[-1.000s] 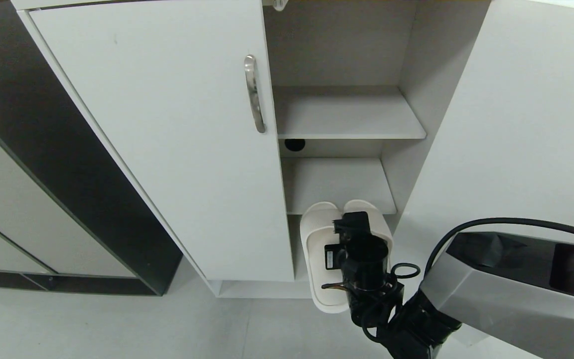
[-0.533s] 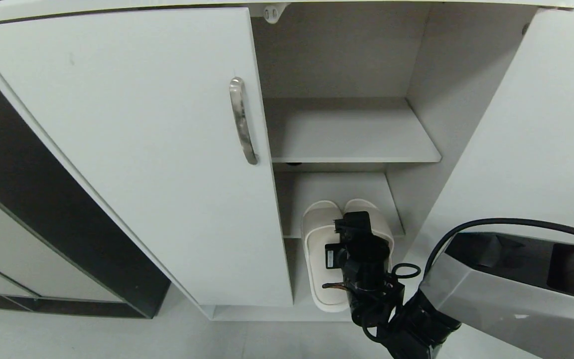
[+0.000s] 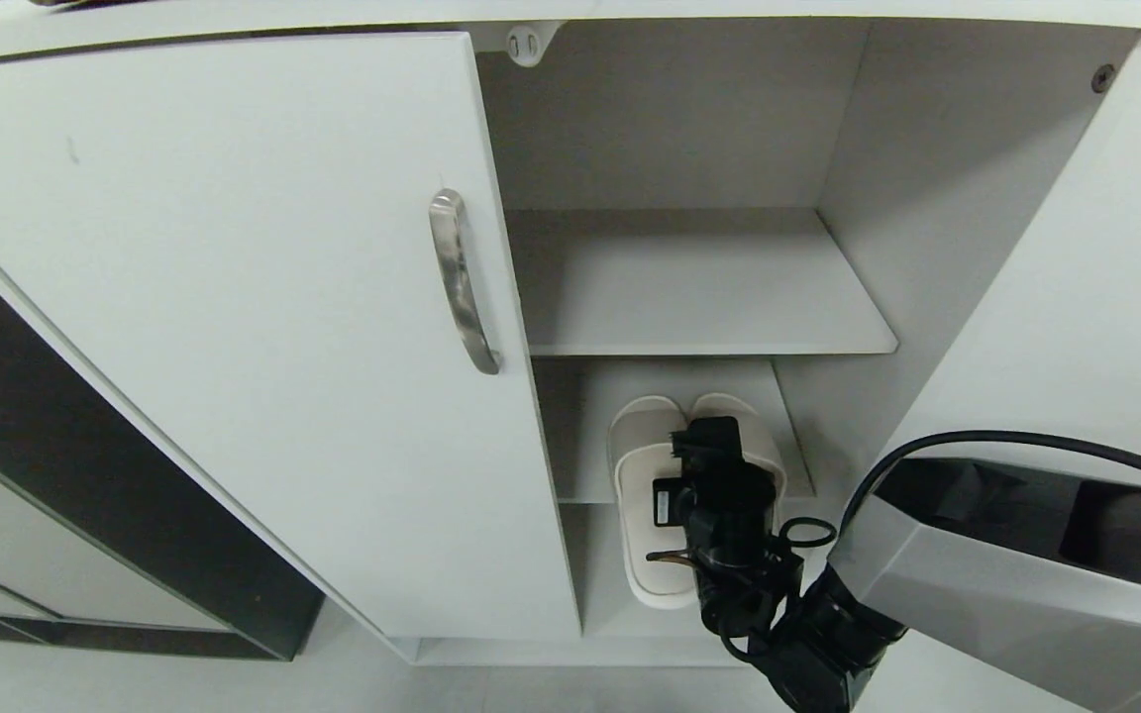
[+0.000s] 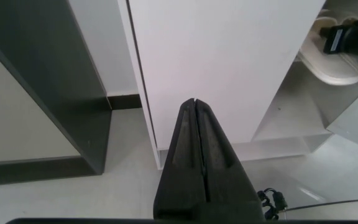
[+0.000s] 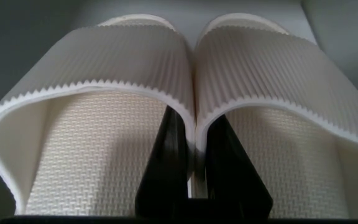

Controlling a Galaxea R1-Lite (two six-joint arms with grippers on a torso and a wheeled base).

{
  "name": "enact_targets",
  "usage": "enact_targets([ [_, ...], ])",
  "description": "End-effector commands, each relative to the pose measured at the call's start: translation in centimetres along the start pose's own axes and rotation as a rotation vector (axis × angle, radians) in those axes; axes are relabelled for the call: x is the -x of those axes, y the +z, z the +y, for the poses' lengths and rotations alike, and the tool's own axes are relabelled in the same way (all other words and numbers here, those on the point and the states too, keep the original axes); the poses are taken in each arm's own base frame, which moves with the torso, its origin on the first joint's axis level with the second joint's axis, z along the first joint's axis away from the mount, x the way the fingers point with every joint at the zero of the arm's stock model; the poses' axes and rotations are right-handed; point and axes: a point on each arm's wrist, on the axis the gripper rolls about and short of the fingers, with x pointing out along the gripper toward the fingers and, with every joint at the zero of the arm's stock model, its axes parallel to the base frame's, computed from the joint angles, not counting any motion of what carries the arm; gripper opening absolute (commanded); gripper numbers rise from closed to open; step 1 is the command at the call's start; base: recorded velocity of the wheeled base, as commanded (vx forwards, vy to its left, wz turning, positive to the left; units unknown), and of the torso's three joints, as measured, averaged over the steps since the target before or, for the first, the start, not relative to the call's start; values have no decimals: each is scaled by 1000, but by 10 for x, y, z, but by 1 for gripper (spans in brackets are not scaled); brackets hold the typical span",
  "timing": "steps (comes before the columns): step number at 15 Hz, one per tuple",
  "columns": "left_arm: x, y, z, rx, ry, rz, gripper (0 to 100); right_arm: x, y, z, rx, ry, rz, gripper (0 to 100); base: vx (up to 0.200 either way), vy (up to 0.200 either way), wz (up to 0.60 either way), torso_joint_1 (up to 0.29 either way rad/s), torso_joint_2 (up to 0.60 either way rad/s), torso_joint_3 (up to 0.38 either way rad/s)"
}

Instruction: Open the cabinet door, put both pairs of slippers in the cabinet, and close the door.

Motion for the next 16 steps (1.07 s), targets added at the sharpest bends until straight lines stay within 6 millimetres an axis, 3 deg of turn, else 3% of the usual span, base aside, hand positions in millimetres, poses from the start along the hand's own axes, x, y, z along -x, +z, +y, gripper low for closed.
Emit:
enact_targets([
  [1, 0, 0, 0, 0, 0, 1, 0, -14, 4, -3, -6, -12, -22, 0, 0, 0, 0, 0, 0, 0],
  [8, 0, 0, 0, 1, 0, 1, 0, -80, 16, 2, -4, -54, -79, 0, 0, 0, 0, 0, 0, 0],
  [16, 0, 0, 0, 0, 0, 1, 0, -103, 18, 5, 7, -52, -66, 0, 0, 0, 0, 0, 0, 0],
])
